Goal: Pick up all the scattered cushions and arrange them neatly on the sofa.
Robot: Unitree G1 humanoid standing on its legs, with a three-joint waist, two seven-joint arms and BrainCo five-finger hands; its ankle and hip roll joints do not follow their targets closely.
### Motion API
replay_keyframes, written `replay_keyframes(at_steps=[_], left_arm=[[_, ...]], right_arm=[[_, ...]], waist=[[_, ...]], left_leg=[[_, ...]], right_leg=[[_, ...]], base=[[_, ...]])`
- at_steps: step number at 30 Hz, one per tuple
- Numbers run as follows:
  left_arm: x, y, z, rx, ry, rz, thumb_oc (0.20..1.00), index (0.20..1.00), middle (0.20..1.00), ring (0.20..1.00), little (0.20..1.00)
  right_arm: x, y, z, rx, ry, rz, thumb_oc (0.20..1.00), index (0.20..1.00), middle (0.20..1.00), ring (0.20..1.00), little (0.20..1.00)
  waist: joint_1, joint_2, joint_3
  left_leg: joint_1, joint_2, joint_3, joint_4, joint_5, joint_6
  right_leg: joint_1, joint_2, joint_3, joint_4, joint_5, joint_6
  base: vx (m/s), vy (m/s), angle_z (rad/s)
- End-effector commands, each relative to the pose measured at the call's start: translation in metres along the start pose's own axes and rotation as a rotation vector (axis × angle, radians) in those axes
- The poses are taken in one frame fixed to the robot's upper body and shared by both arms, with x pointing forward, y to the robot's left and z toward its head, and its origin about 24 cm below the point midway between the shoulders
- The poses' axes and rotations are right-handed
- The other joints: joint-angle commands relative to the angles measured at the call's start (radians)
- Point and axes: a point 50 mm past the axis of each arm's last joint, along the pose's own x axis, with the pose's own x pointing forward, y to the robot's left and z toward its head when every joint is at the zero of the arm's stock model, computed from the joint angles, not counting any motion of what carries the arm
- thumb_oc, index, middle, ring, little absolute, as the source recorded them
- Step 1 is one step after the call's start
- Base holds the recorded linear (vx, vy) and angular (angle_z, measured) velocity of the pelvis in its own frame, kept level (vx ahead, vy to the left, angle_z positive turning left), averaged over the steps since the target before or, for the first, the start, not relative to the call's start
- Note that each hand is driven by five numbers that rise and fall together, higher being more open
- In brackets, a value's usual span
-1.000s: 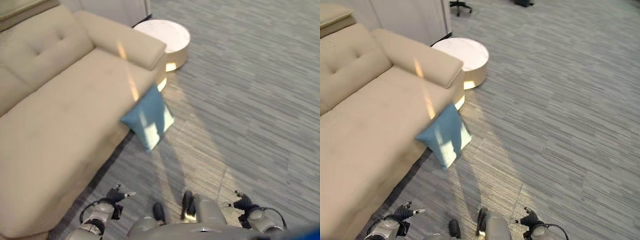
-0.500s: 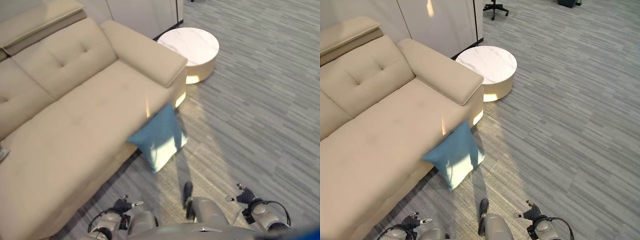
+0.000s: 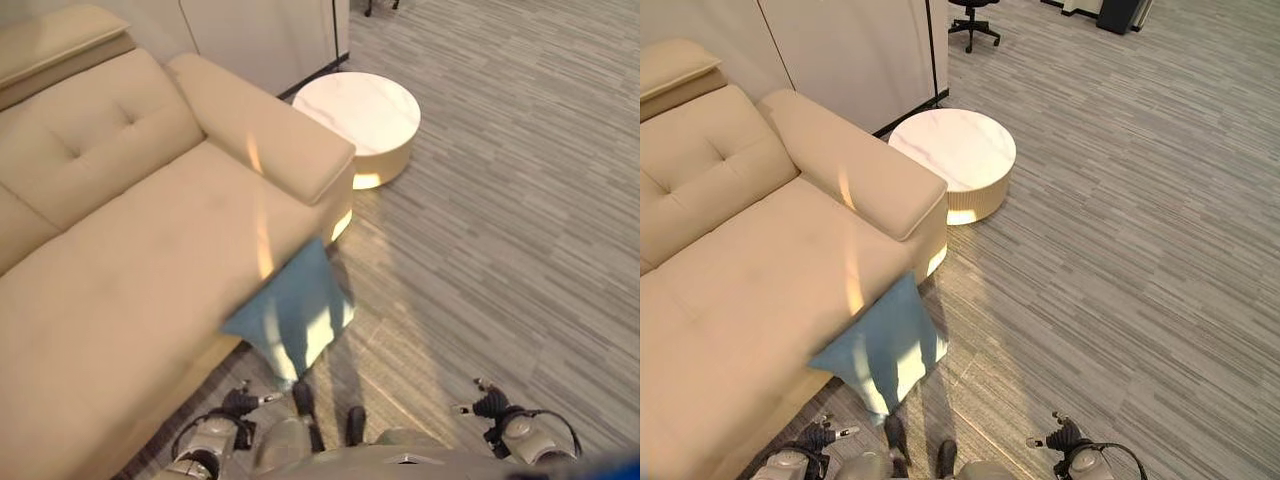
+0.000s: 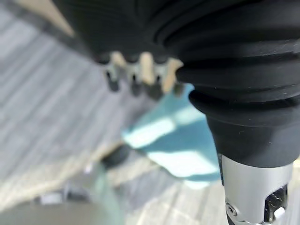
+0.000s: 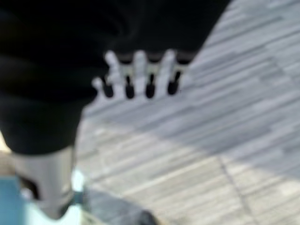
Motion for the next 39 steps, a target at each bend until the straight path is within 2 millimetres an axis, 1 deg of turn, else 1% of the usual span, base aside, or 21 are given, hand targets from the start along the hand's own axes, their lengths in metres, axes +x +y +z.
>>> replay_keyframes(at_steps=[1, 2, 4, 5, 8, 12, 17, 19, 21, 22, 23, 24, 25, 26, 29, 32, 33, 35, 36, 38, 39], left_arm=[[0.0, 0.013, 0.002, -0.015, -0.019, 0.035, 1.0, 1.0, 1.0, 1.0, 1.0], [0.001, 0.026, 0.016, -0.027, -0.071, 0.084, 1.0, 1.0, 1.0, 1.0, 1.0], [0.002, 0.027, 0.028, -0.016, -0.106, 0.085, 1.0, 1.0, 1.0, 1.0, 1.0], [0.002, 0.027, 0.028, -0.016, -0.106, 0.085, 1.0, 1.0, 1.0, 1.0, 1.0], [0.004, 0.027, 0.042, 0.031, -0.136, 0.081, 1.0, 1.0, 1.0, 1.0, 1.0], [0.004, 0.029, 0.044, 0.045, -0.142, 0.085, 1.0, 1.0, 1.0, 1.0, 1.0], [0.004, 0.028, 0.047, 0.048, -0.151, 0.083, 1.0, 1.0, 1.0, 1.0, 1.0], [0.004, 0.027, 0.048, 0.054, -0.152, 0.08, 1.0, 1.0, 1.0, 1.0, 1.0], [0.004, 0.025, 0.049, 0.049, -0.16, 0.074, 1.0, 1.0, 1.0, 1.0, 1.0], [0.005, 0.023, 0.05, 0.045, -0.164, 0.069, 1.0, 1.0, 1.0, 1.0, 1.0], [0.005, 0.02, 0.056, 0.031, -0.181, 0.063, 1.0, 1.0, 1.0, 1.0, 1.0], [0.005, 0.02, 0.056, 0.031, -0.181, 0.063, 1.0, 1.0, 1.0, 1.0, 1.0], [0.005, 0.019, 0.054, 0.031, -0.177, 0.06, 1.0, 1.0, 1.0, 1.0, 1.0], [0.004, 0.02, 0.05, 0.031, -0.165, 0.064, 1.0, 1.0, 1.0, 1.0, 1.0], [0.004, 0.022, 0.044, 0.023, -0.147, 0.07, 1.0, 1.0, 1.0, 1.0, 1.0], [0.003, 0.027, 0.037, 0.012, -0.134, 0.082, 1.0, 1.0, 1.0, 1.0, 1.0], [0.002, 0.032, 0.038, 0.005, -0.138, 0.095, 1.0, 1.0, 1.0, 1.0, 1.0], [0.002, 0.034, 0.041, 0.002, -0.147, 0.102, 1.0, 1.0, 1.0, 1.0, 1.0], [0.002, 0.038, 0.046, -0.004, -0.166, 0.117, 1.0, 1.0, 1.0, 1.0, 1.0], [0.002, 0.039, 0.048, -0.005, -0.172, 0.121, 1.0, 1.0, 1.0, 1.0, 1.0], [0.002, 0.043, 0.052, -0.007, -0.181, 0.135, 1.0, 1.0, 1.0, 1.0, 1.0]], right_arm=[[0.001, -0.006, 0.009, -0.012, -0.046, -0.023, 1.0, 1.0, 1.0, 1.0, 1.0], [0.001, -0.008, 0.03, 0.016, -0.142, -0.031, 1.0, 1.0, 1.0, 1.0, 1.0], [0.0, -0.013, 0.035, 0.023, -0.165, -0.043, 1.0, 1.0, 1.0, 1.0, 1.0], [0.001, -0.013, 0.035, 0.023, -0.165, -0.043, 1.0, 1.0, 1.0, 1.0, 1.0], [0.0, -0.018, 0.037, 0.018, -0.18, -0.054, 1.0, 1.0, 1.0, 1.0, 1.0], [-0.001, -0.019, 0.038, 0.023, -0.19, -0.058, 1.0, 1.0, 1.0, 1.0, 1.0], [-0.001, -0.02, 0.044, 0.01, -0.216, -0.061, 1.0, 1.0, 1.0, 1.0, 1.0], [-0.001, -0.022, 0.048, 0.004, -0.236, -0.066, 1.0, 1.0, 1.0, 1.0, 1.0], [-0.002, -0.025, 0.05, 0.005, -0.25, -0.07, 1.0, 1.0, 1.0, 1.0, 1.0], [-0.002, -0.027, 0.051, 0.006, -0.255, -0.076, 1.0, 1.0, 1.0, 1.0, 1.0], [-0.001, -0.03, 0.054, -0.005, -0.258, -0.086, 1.0, 1.0, 1.0, 1.0, 1.0], [-0.001, -0.03, 0.054, -0.005, -0.258, -0.086, 1.0, 1.0, 1.0, 1.0, 1.0], [0.0, -0.031, 0.058, -0.017, -0.262, -0.089, 1.0, 1.0, 1.0, 1.0, 1.0], [0.0, -0.03, 0.06, -0.023, -0.268, -0.083, 1.0, 1.0, 1.0, 1.0, 1.0], [0.001, -0.027, 0.066, -0.036, -0.285, -0.074, 1.0, 1.0, 1.0, 1.0, 1.0], [0.0, -0.024, 0.082, -0.062, -0.343, -0.064, 1.0, 1.0, 1.0, 1.0, 1.0], [-0.001, -0.021, 0.091, -0.077, -0.372, -0.053, 1.0, 1.0, 1.0, 1.0, 1.0], [-0.002, -0.022, 0.096, -0.081, -0.394, -0.053, 1.0, 1.0, 1.0, 1.0, 1.0], [-0.004, -0.021, 0.105, -0.072, -0.428, -0.049, 1.0, 1.0, 1.0, 1.0, 1.0], [-0.005, -0.021, 0.108, -0.074, -0.438, -0.045, 1.0, 1.0, 1.0, 1.0, 1.0], [-0.005, -0.022, 0.113, -0.074, -0.455, -0.048, 1.0, 1.0, 1.0, 1.0, 1.0]], waist=[[0.03, -0.057, 0.012], [0.012, -0.053, 0.036], [-0.011, -0.054, 0.039], [-0.011, -0.053, 0.036], [-0.034, -0.067, 0.051], [-0.036, -0.075, 0.061], [-0.015, -0.068, 0.069], [-0.021, -0.06, 0.077], [-0.032, -0.051, 0.089], [-0.038, -0.047, 0.098], [-0.047, -0.043, 0.117], [-0.047, -0.043, 0.117], [-0.043, -0.036, 0.113], [-0.039, -0.036, 0.11], [-0.032, -0.04, 0.1], [-0.008, -0.053, 0.092], [0.001, -0.058, 0.102], [0.005, -0.057, 0.111], [0.007, -0.054, 0.119], [0.009, -0.051, 0.121], [0.01, -0.043, 0.118]], left_leg=[[-0.085, -0.016, -0.002, 0.104, -0.047, -0.065], [-0.039, -0.032, -0.042, 0.089, -0.076, -0.049], [-0.035, -0.055, -0.092, 0.079, -0.085, -0.052], [-0.039, -0.054, -0.092, 0.079, -0.084, -0.053], [-0.04, -0.08, -0.177, 0.09, -0.096, -0.055], [-0.055, -0.091, -0.23, 0.088, -0.088, -0.062], [-0.117, -0.087, -0.275, 0.068, -0.049, -0.093], [-0.14, -0.078, -0.277, 0.074, -0.047, -0.101], [-0.17, -0.065, -0.246, 0.12, -0.059, -0.106], [-0.185, -0.053, -0.211, 0.151, -0.062, -0.109], [-0.217, -0.003, -0.112, 0.213, -0.06, -0.114], [-0.217, -0.003, -0.112, 0.213, -0.06, -0.114], [-0.214, 0.033, -0.069, 0.213, -0.069, -0.125], [-0.207, 0.033, -0.057, 0.188, -0.054, -0.112], [-0.197, 0.026, -0.07, 0.158, -0.049, -0.11], [-0.182, 0.008, -0.082, 0.128, -0.06, -0.096], [-0.171, 0.003, -0.084, 0.128, -0.069, -0.083], [-0.17, 0.001, -0.09, 0.136, -0.073, -0.075], [-0.162, -0.004, -0.1, 0.141, -0.084, -0.07], [-0.156, -0.005, -0.103, 0.138, -0.087, -0.069], [-0.143, 0.002, -0.117, 0.13, -0.105, -0.082]], right_leg=[[-0.015, -0.143, -0.007, 0.052, 0.06, 0.076], [-0.111, -0.16, 0.04, 0.148, 0.082, 0.084], [-0.147, -0.138, 0.125, 0.041, 0.104, 0.079], [-0.149, -0.137, 0.124, 0.037, 0.108, 0.078], [-0.19, -0.134, 0.203, -0.062, 0.168, 0.092], [-0.188, -0.139, 0.2, -0.087, 0.181, 0.093], [-0.163, -0.156, 0.131, -0.142, 0.18, 0.079], [-0.161, -0.156, 0.108, -0.152, 0.175, 0.074], [-0.155, -0.163, 0.082, -0.157, 0.166, 0.066], [-0.149, -0.168, 0.069, -0.158, 0.16, 0.062], [-0.135, -0.179, 0.041, -0.155, 0.145, 0.053], [-0.135, -0.179, 0.041, -0.155, 0.145, 0.053], [-0.117, -0.178, 0.024, -0.153, 0.125, 0.056], [-0.125, -0.175, 0.019, -0.15, 0.14, 0.053], [-0.133, -0.173, 0.023, -0.143, 0.141, 0.057], [-0.155, -0.181, 0.036, -0.106, 0.145, 0.069], [-0.183, -0.189, 0.055, -0.036, 0.144, 0.081], [-0.201, -0.19, 0.074, 0.009, 0.137, 0.091], [-0.209, -0.197, 0.114, 0.03, 0.133, 0.097], [-0.201, -0.206, 0.123, 0.015, 0.136, 0.094], [-0.2, -0.235, 0.136, -0.01, 0.144, 0.104]], base=[[0.17, 0.102, 0.15], [0.21, 0.097, 0.13], [0.2, 0.021, 0.49], [0.12, -0.047, 1.07], [0.1, -0.086, 1.33], [0.01, -0.118, 1.06], [-0.06, -0.153, 0.89], [-0.01, -0.167, 0.6], [-0.03, -0.093, 0.61], [-0.07, -0.052, 0.66], [-0.06, -0.037, 0.65], [0.04, -0.003, 0.77], [0.07, 0.031, 0.68], [0.07, 0.031, 0.62], [0.05, 0.086, 0.15], [0.07, 0.153, -0.18], [0.04, 0.127, -0.38], [0.02, 0.076, -0.41], [0.04, 0.048, -0.25], [0.08, -0.019, -0.11], [0.04, -0.069, -0.06]])
